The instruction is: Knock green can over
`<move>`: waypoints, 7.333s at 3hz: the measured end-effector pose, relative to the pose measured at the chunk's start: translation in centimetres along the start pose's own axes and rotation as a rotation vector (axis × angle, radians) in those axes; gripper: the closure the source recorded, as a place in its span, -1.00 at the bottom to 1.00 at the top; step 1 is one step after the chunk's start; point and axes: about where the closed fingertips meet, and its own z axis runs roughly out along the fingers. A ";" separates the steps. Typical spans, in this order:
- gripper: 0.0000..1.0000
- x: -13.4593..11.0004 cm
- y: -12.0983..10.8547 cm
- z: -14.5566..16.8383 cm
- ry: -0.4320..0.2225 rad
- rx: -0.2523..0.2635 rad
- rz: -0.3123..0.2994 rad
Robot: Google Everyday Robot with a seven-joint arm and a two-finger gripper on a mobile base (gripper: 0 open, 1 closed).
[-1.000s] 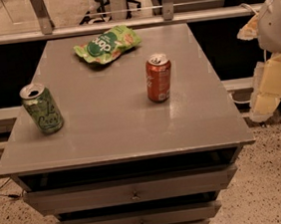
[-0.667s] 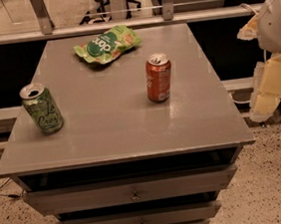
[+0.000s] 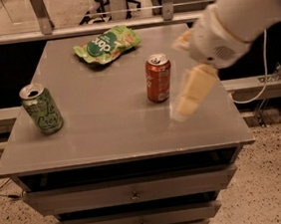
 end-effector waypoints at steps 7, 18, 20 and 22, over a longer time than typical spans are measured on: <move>-1.00 -20.4 -0.1 15.7 -0.536 -0.172 -0.106; 1.00 -17.9 -6.8 14.2 0.022 -0.155 -0.461; 0.56 -17.1 -5.8 17.1 0.155 -0.090 -0.529; -0.40 -16.7 -4.6 19.4 0.161 -0.107 -0.543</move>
Offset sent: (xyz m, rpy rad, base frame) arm 0.0176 0.0520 0.0103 0.0935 -0.0409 0.0706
